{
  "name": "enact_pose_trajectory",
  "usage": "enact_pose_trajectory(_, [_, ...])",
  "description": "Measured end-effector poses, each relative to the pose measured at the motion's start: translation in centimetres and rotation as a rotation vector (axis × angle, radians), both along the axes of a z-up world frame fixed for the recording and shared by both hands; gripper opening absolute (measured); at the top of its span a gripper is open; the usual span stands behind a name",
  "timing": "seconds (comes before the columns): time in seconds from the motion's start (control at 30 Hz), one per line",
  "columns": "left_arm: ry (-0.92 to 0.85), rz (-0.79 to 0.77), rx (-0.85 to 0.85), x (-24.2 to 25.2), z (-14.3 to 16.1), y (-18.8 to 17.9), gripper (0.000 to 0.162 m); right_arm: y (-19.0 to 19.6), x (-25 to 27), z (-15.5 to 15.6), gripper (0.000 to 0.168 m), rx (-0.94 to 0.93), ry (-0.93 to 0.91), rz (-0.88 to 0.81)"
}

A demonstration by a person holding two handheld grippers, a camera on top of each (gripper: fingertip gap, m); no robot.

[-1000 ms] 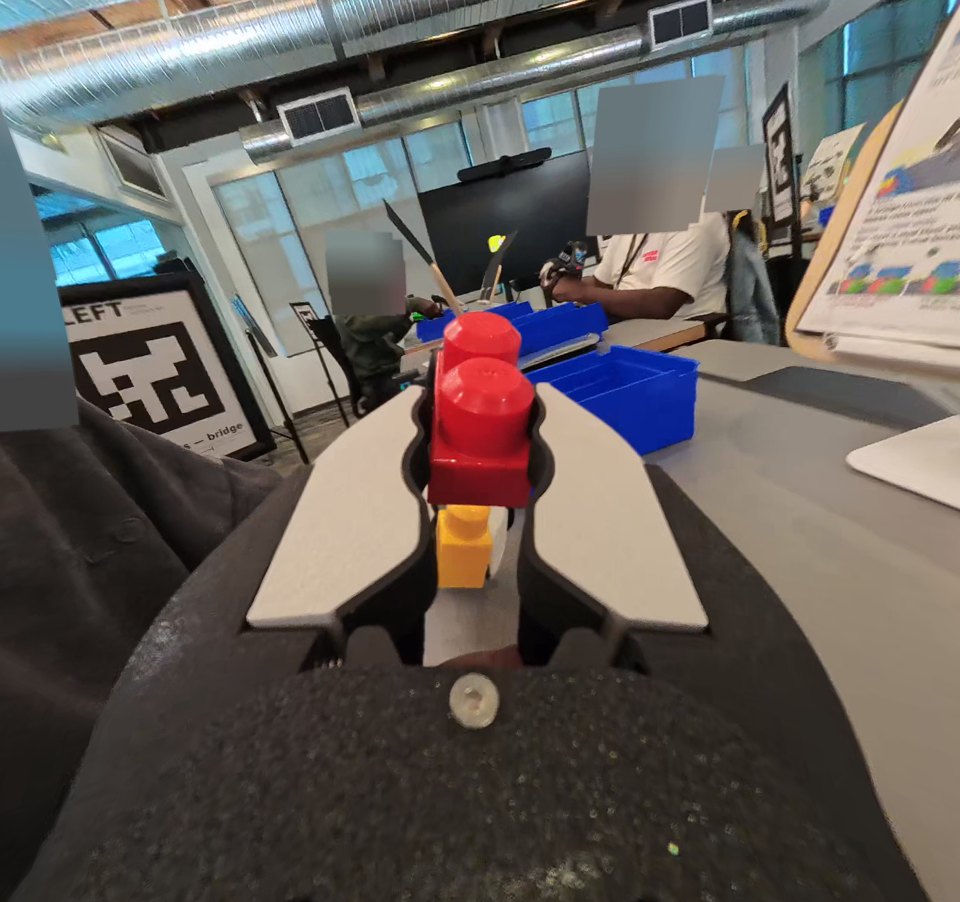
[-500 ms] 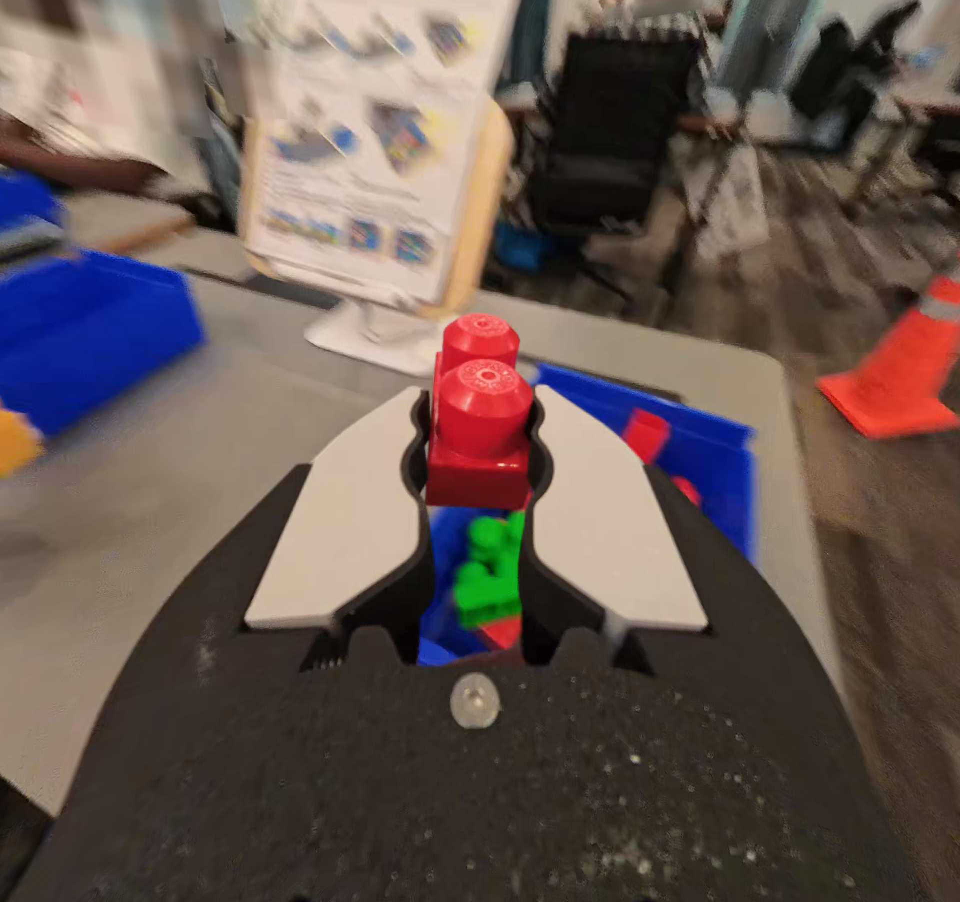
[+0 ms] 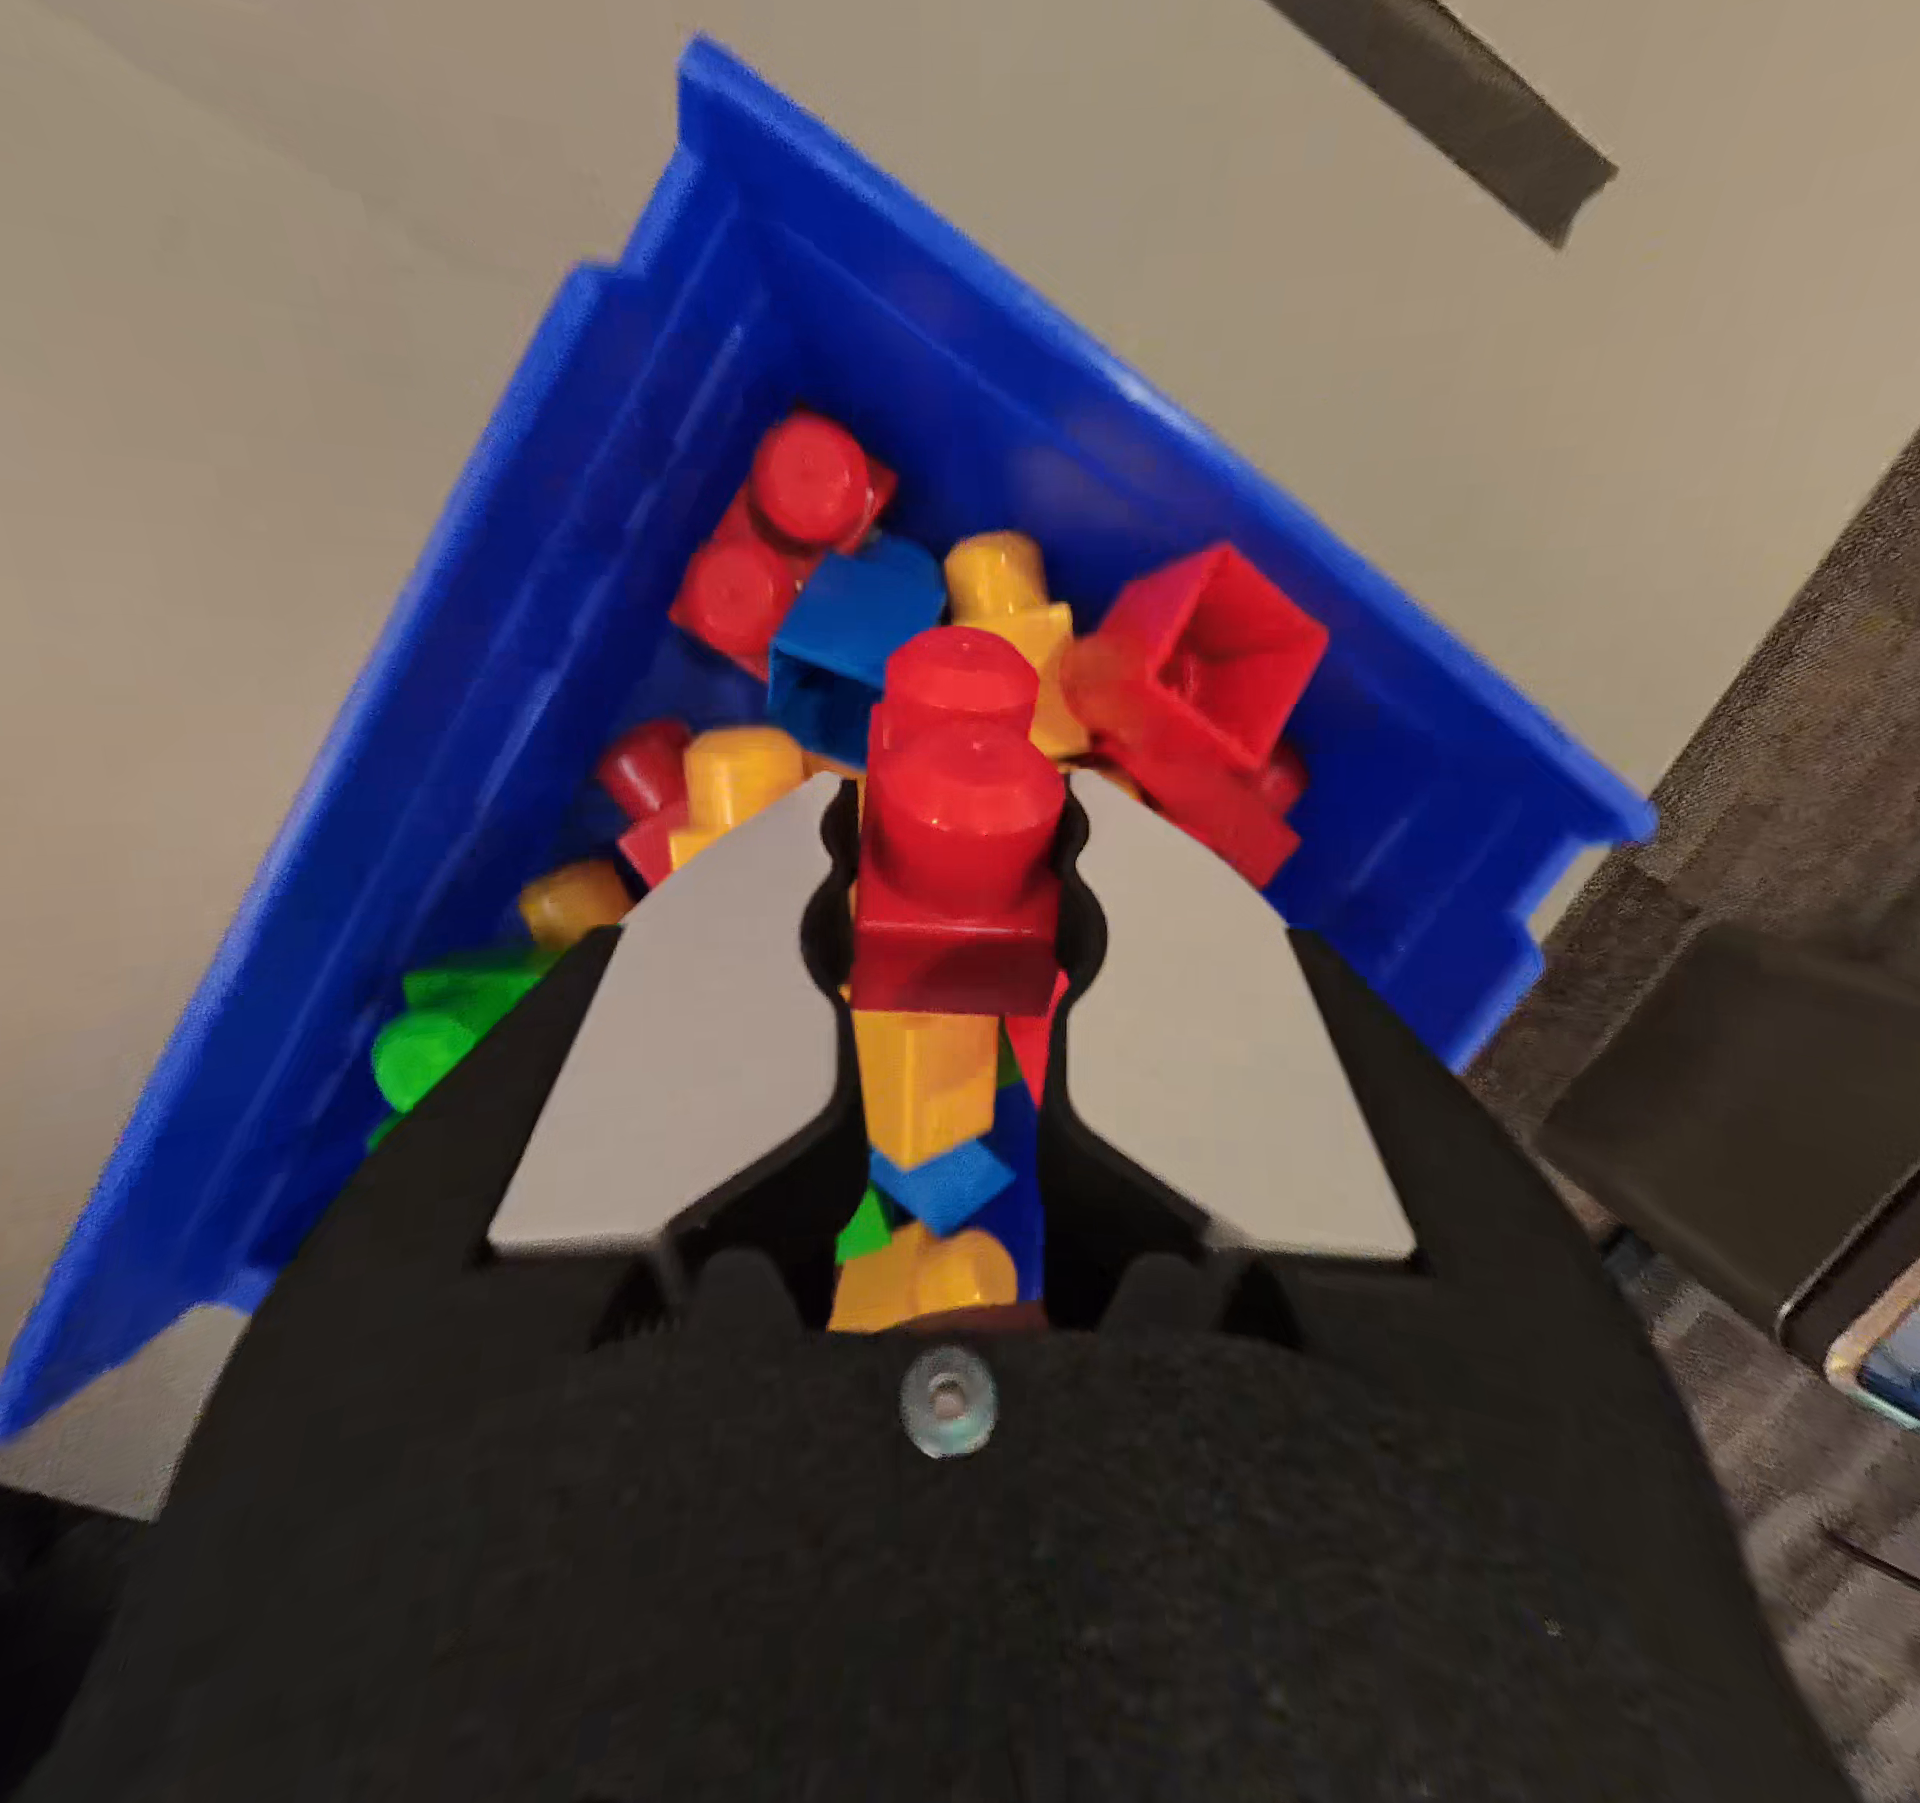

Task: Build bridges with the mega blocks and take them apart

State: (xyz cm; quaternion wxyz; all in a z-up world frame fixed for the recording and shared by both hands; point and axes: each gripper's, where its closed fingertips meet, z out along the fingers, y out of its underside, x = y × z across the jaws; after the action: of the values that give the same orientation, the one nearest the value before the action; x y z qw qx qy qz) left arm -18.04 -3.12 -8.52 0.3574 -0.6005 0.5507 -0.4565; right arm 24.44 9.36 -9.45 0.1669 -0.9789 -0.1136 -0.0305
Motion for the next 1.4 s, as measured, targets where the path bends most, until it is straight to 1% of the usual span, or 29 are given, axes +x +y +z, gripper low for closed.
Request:
enact_pose_trajectory(0.1, [0.008,0.002,-0.012,-0.1,-0.4,0.2,0.036,2.5,-0.8,-1.1,0.035,-0.067,-0.049,-0.001])
enact_pose_trajectory(0.17, [0.017,0.005,-0.017,-0.1,-0.6,0.3,0.036,3.7,-0.4,-2.1,0.039,-0.12,-0.126,-0.014])
enact_pose_trajectory(0.23, [0.027,0.004,-0.018,-0.2,-0.8,0.4,0.036,4.6,-0.3,-2.3,0.061,-0.132,-0.189,-0.019])
enact_pose_trajectory(0.27, [0.027,0.005,-0.015,-0.3,-0.8,0.4,0.036,4.9,-0.7,-2.0,0.066,-0.122,-0.185,-0.017])
enact_pose_trajectory(0.33, [0.028,0.003,-0.009,-0.5,-0.8,0.3,0.036,5.1,-1.3,0.0,0.068,-0.052,-0.193,-0.008])
enact_pose_trajectory(0.4, [0.025,0.008,-0.005,-0.8,-0.8,0.4,0.036,4.4,-2.3,3.3,0.069,0.068,-0.231,0.002])
enact_pose_trajectory(0.43, [0.024,0.012,-0.006,-0.9,-0.7,0.4,0.036,3.8,-3.5,5.2,0.068,0.158,-0.23,0.013])
enact_pose_trajectory(0.5, [0.03,0.033,-0.013,-1.1,-0.9,0.8,0.036,1.6,-8.0,8.4,0.066,0.34,-0.161,0.075])
enact_pose_trajectory(0.53, [0.034,0.042,-0.02,-1.2,-0.9,1.0,0.036,0.0,-11.1,9.3,0.066,0.428,-0.095,0.129])
enact_pose_trajectory(0.57, [0.034,0.048,-0.028,-1.2,-1.0,1.1,0.036,-1.8,-14.3,9.6,0.065,0.497,-0.008,0.169])
enact_pose_trajectory(0.63, [0.036,0.051,-0.045,-1.2,-1.0,1.1,0.036,-6.1,-21.8,8.4,0.065,0.57,0.246,0.271])
enact_pose_trajectory(0.7, [0.054,0.06,-0.053,-1.2,-1.2,1.2,0.036,-10.4,-28.6,6.3,0.061,0.617,0.512,0.339])
enact_pose_trajectory(0.73, [0.066,0.069,-0.055,-1.2,-1.4,1.3,0.036,-12.0,-31.1,4.8,0.06,0.634,0.612,0.341])
enact_pose_trajectory(0.8, [0.089,0.076,-0.056,-1.1,-1.8,1.2,0.036,-14.1,-34.0,1.6,0.057,0.664,0.705,0.29])
enact_pose_trajectory(0.87, [0.1,0.079,-0.051,-0.9,-1.9,1.1,0.036,-16.1,-35.6,-0.9,0.057,0.618,0.67,0.331])
enact_pose_trajectory(0.9, [0.105,0.076,-0.049,-0.7,-1.9,1.0,0.036,-16.7,-35.5,-1.3,0.055,0.632,0.634,0.33])
enact_pose_trajectory(0.97, [0.135,0.072,-0.047,-0.4,-2.3,0.8,0.036,-17.5,-35.5,-1.4,0.047,0.681,0.622,0.313])
enact_pose_trajectory(1.0, [0.189,0.089,-0.039,-0.4,-2.8,1.3,0.036,-17.7,-35.4,-1.7,0.047,0.669,0.62,0.307])
enact_pose_trajectory(1.07, [0.384,0.134,-0.018,-0.5,-4.2,3.0,0.036,-17.8,-35.0,-1.9,0.048,0.662,0.596,0.294])
enact_pose_trajectory(1.13, [0.562,0.176,-0.01,-0.3,-4.7,5.2,0.036,-17.5,-34.7,-1.9,0.047,0.665,0.598,0.283])
enact_pose_trajectory(1.2, [0.701,0.167,-0.012,0.6,-5.1,7.0,0.036,-17.5,-34.9,-2.1,0.048,0.64,0.635,0.284])
enact_pose_trajectory(1.3, [0.886,0.163,-0.036,1.8,-6.4,9.2,0.036,-18.0,-35.1,-2.9,0.048,0.605,0.652,0.286])
enact_pose_trajectory(1.4, [0.983,0.161,-0.043,3.0,-7.9,10.0,0.036,-18.3,-34.7,-3.4,0.047,0.587,0.599,0.296])
